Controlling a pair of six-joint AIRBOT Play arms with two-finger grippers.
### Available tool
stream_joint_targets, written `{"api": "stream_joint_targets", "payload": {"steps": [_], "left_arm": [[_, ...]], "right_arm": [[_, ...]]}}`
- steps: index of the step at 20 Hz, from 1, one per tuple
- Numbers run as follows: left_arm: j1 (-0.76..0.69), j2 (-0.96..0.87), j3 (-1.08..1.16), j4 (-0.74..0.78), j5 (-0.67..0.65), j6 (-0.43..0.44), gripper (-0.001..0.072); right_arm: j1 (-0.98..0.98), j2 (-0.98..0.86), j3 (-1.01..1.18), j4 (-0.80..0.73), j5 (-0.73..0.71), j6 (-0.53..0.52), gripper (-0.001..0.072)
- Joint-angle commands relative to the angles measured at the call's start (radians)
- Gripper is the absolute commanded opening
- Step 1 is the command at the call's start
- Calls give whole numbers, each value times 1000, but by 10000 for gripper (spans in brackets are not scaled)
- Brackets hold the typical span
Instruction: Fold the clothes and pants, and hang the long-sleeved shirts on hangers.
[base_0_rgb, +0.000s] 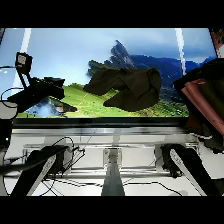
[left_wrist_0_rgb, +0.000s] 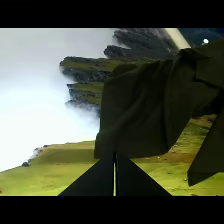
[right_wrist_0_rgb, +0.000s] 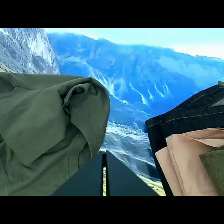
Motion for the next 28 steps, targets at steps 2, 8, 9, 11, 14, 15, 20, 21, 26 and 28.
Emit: {"api": "stream_joint_targets", "payload": {"steps": [2,8,9,11,14,15,20,21,26,28], "left_arm": [[1,0,0,0,0,0,11],[1,0,0,0,0,0,12],[1,0,0,0,0,0,11],[1,0,0,0,0,0,11],[1,0,0,0,0,0,11],[1,0,0,0,0,0,11],[1,0,0,-64,2,0,12],[1,0,0,-90,1,0,11],[1,0,-1,-101,2,0,12],[1,0,-1,-101,2,0,11]], "right_arm": [[0,0,0,0,0,0,12],[0,0,0,0,0,0,11],[0,0,0,0,0,0,12],[0,0,0,1,-5,0,12],[0,0,0,5,-148,0,11],[0,0,0,10,-209,0,12],[0,-10,5,-2,-305,-21,12],[0,-26,3,-58,-289,-27,11],[-34,-193,-89,-66,-72,-174,10],[-34,-275,-200,32,-80,-185,10]]}}
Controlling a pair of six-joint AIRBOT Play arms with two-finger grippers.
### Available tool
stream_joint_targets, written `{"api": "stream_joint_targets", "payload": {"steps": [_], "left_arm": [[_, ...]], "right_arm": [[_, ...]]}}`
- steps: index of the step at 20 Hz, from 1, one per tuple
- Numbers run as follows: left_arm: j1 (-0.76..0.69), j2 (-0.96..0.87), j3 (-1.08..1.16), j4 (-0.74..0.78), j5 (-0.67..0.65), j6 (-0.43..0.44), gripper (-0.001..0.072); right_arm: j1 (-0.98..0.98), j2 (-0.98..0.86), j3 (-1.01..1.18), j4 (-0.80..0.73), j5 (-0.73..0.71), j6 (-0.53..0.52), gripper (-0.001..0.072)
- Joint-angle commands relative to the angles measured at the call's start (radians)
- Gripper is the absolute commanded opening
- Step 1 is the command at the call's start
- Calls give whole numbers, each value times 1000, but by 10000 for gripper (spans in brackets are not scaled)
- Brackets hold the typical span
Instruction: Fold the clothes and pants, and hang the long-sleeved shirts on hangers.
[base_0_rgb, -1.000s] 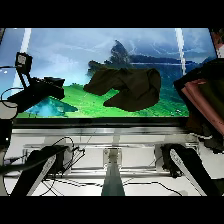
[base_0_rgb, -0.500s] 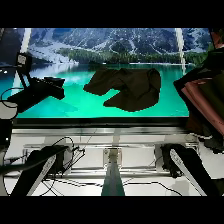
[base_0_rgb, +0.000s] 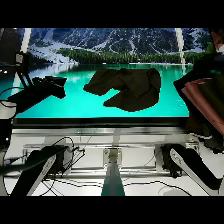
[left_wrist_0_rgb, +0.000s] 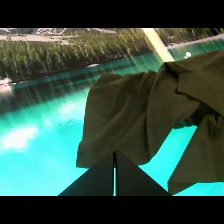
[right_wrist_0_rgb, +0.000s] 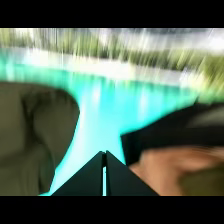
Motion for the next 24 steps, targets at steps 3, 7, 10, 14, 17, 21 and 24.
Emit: {"api": "stream_joint_targets", "payload": {"steps": [3,7,10,14,17,21,24], "left_arm": [[1,0,0,-11,0,0,18],[1,0,0,-11,0,0,432],[1,-2,0,-11,0,0,431],[1,-31,-1,-11,0,0,432],[1,-77,-1,-11,0,0,432],[1,-140,-1,-15,0,-4,432],[1,-182,-1,-15,0,-4,431]], "right_arm": [[-5,-224,-237,179,-18,-85,11],[-5,-358,-291,181,-53,0,415],[-5,-417,-291,204,-35,43,402],[-23,-415,-306,249,30,27,322],[-65,-409,-405,438,27,-46,321],[-74,-408,-547,669,-126,-92,350],[-72,-409,-569,827,-179,-116,386]]}}
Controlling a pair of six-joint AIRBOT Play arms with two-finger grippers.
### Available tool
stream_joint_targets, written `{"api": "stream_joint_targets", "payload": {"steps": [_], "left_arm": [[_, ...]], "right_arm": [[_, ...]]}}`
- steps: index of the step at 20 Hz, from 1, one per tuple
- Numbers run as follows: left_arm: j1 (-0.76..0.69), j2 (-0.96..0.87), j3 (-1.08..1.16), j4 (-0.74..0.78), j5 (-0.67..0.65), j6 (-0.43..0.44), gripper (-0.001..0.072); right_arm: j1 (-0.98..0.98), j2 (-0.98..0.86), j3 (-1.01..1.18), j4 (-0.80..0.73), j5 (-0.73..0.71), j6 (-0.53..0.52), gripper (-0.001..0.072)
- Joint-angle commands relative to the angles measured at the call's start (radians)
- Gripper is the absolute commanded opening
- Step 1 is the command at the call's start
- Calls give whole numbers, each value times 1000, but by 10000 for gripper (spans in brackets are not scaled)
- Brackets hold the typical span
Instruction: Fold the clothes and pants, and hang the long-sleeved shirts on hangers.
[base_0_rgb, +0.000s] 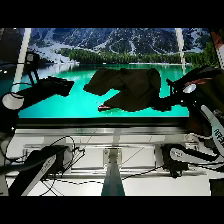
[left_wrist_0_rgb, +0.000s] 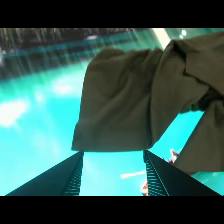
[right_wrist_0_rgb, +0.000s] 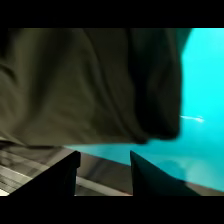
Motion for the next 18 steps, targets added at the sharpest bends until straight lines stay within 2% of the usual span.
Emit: {"api": "stream_joint_targets", "payload": {"steps": [1,5,9,11,12,14,16,18], "left_arm": [[1,-51,0,-1,0,0,432],[1,-93,0,-1,0,0,431],[1,-110,0,-34,0,0,431],[1,-110,0,-38,0,0,431],[1,-110,0,-38,0,0,431],[1,-110,0,-38,0,0,432],[1,-110,0,-38,0,0,431],[1,-110,0,-38,0,0,431]], "right_arm": [[-3,-1,-42,175,-75,-34,384],[47,-1,-55,175,-44,-34,381],[233,-1,-84,289,-119,-34,381],[327,-1,-84,362,-212,-32,359],[367,-1,-84,378,-271,-23,303],[416,-1,-84,379,-359,5,269],[426,0,-84,378,-384,4,37],[425,9,-82,344,-384,3,10]]}}
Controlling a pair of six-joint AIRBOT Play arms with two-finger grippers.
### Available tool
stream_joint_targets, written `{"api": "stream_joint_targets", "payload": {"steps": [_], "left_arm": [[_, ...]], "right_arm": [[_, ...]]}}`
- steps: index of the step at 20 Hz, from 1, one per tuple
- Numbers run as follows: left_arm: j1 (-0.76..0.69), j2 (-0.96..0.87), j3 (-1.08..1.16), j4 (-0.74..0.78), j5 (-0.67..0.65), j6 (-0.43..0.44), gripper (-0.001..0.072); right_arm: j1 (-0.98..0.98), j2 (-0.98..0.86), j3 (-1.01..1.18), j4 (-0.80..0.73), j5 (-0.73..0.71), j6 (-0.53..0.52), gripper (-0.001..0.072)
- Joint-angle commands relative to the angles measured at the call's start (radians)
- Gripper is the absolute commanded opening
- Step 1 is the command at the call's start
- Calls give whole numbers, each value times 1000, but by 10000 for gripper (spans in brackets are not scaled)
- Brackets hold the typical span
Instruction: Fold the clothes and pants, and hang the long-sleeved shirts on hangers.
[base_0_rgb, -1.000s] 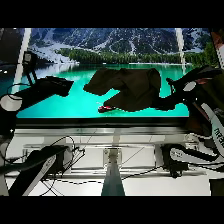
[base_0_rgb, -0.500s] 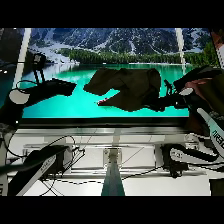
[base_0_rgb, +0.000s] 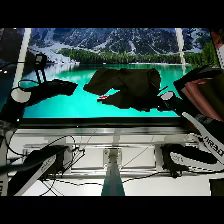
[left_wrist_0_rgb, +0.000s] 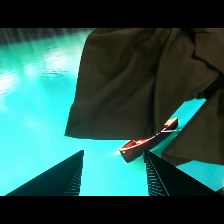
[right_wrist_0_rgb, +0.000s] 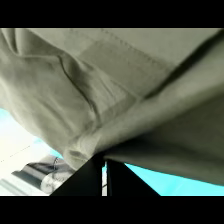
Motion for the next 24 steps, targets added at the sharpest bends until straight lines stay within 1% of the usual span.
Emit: {"api": "stream_joint_targets", "payload": {"steps": [1,3,4,5,7,8,11,13,14,16,18,21,22,24], "left_arm": [[1,-1,-1,-2,0,0,430],[1,-1,-1,-2,0,-4,428],[2,-1,-1,-1,0,-19,428],[2,-2,-1,-1,0,-29,428],[1,-10,-1,-1,0,-31,428],[1,-20,-3,-1,0,-53,428],[1,-85,-25,-2,-25,-219,428],[-7,-159,-41,-2,-58,-302,428],[-18,-201,-45,-11,-63,-323,428],[-44,-291,-44,-90,-52,-325,429],[-55,-378,-44,-201,5,-313,429],[-55,-464,-35,-313,101,-164,430],[-55,-484,-26,-316,125,-140,430],[-55,-531,-6,-316,155,-124,430]], "right_arm": [[27,23,5,-42,-47,8,10],[-5,84,12,-134,-11,9,10],[-38,132,14,-187,16,13,10],[-80,188,18,-259,53,34,10],[-171,302,26,-418,166,58,10],[-223,365,28,-501,241,58,10],[-335,519,28,-727,433,52,10],[-367,587,28,-814,486,52,11],[-372,607,28,-819,485,53,11],[-372,621,28,-811,475,53,10],[-372,620,28,-806,458,53,11],[-372,621,28,-806,453,53,11],[-372,621,28,-806,452,53,11],[-372,620,28,-806,445,53,11]]}}
